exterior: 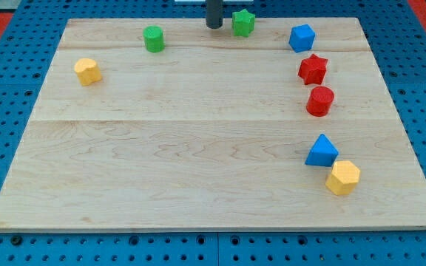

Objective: Move green circle closer to the red star

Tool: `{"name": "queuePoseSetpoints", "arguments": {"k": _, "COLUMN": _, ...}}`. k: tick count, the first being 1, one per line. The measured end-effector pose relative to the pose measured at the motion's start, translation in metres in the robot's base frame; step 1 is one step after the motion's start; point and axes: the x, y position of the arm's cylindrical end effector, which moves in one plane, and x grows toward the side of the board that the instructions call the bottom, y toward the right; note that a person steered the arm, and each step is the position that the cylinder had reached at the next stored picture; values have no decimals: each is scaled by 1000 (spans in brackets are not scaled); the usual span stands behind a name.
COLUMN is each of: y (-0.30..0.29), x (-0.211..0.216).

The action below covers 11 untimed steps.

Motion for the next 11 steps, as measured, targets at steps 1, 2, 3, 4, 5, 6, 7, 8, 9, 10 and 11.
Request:
{"name": "queuePoseSetpoints", "arguments": {"k": 1, "y": 53, "x": -3}}
{"name": "queuePoseSetpoints", "arguments": {"k": 2, "y": 105, "x": -5}}
{"name": "queuePoseSetpoints", "arguments": {"k": 3, "y": 124, "x": -5}}
{"name": "queuePoseSetpoints", "arguments": {"k": 4, "y": 92, "x": -8}}
{"name": "queuePoseSetpoints", "arguments": {"k": 5, "y": 56, "x": -9}}
{"name": "queuePoseSetpoints", "arguments": {"k": 6, "y": 3, "x": -9}}
{"name": "queuePoseSetpoints", "arguments": {"k": 7, "y": -37, "x": -7}}
{"name": "queuePoseSetpoints", "arguments": {"k": 8, "y": -92, "x": -7}}
{"name": "queuePoseSetpoints", "arguments": {"k": 9, "y": -117, "x": 9}}
{"name": "queuePoseSetpoints", "arguments": {"k": 10, "y": -117, "x": 40}}
{"name": "queuePoseSetpoints", "arguments": {"k": 11, "y": -124, "x": 62}}
